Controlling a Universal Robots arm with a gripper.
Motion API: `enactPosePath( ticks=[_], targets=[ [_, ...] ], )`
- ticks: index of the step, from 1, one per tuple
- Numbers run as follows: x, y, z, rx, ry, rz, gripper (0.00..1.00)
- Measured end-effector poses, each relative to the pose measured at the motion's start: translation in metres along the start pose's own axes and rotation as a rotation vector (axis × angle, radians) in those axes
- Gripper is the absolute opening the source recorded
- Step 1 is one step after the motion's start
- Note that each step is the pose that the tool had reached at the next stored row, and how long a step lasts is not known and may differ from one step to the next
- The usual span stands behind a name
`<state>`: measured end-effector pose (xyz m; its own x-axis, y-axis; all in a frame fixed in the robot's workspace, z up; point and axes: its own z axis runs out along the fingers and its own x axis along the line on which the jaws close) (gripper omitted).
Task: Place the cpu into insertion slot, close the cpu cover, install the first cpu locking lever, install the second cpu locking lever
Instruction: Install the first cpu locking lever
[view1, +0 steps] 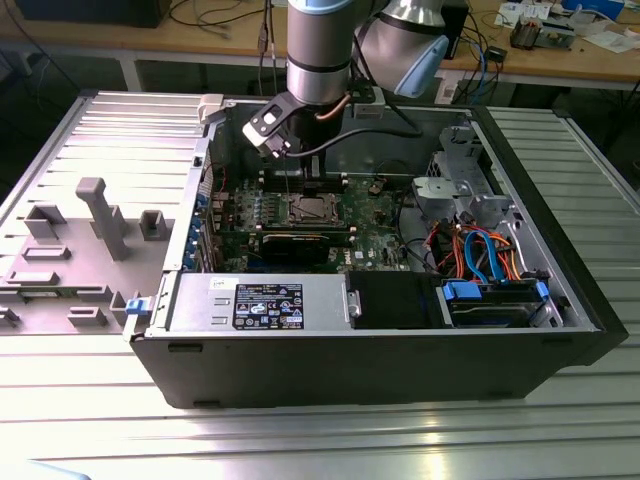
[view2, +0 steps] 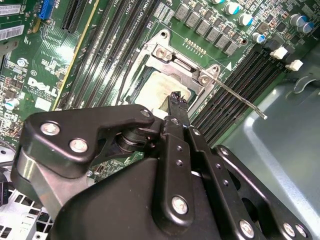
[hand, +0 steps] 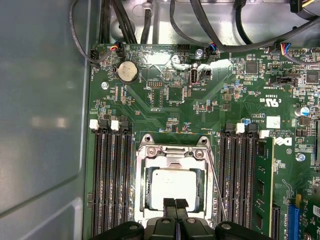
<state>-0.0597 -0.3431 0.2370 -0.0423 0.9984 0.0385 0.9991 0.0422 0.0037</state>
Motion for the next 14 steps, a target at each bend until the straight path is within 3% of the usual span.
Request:
enactPosePath(
  ticks=[4, 6, 10, 14],
  targets=[
    [0.0002, 0.0, -0.0049, 0.0001, -0.0001, 0.0, 0.11],
    [0.0004, 0.0, -0.011, 0.0, 0.0, 0.0, 0.11],
    [0.0007, 0.0001, -0.0171, 0.0, 0.0, 0.0, 0.11],
    [0.0011, 0.0001, -0.0301, -0.0001, 0.0, 0.0, 0.11]
  ],
)
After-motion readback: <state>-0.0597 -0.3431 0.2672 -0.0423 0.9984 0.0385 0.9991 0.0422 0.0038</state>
